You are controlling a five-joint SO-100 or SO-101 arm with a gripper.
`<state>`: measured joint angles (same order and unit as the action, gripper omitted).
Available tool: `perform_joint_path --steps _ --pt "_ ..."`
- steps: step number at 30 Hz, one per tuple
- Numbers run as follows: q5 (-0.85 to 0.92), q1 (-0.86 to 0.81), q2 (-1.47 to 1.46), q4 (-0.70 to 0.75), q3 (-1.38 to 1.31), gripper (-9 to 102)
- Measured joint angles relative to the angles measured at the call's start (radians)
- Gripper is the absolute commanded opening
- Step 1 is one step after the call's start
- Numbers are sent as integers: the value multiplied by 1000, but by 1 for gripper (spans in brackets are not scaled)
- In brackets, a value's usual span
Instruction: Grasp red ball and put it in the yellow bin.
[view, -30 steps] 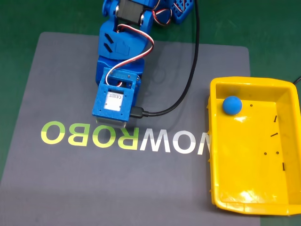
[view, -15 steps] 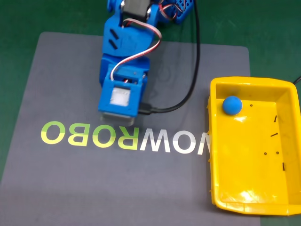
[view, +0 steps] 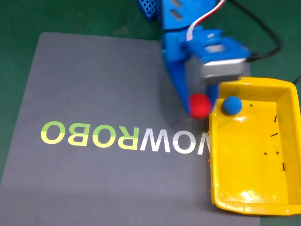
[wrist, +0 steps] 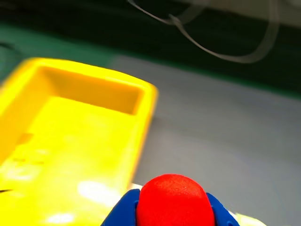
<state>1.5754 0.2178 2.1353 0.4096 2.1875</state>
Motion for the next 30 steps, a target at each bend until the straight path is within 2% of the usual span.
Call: perform_joint_path --steps 5,10,23,28,30 --pt "0 158 23 0 0 0" --pt "0 242 11 -6 0 0" --pt "9 259 -87 -67 0 1" --pt "9 259 -87 -67 0 23" --pt "9 259 -87 -67 0 26"
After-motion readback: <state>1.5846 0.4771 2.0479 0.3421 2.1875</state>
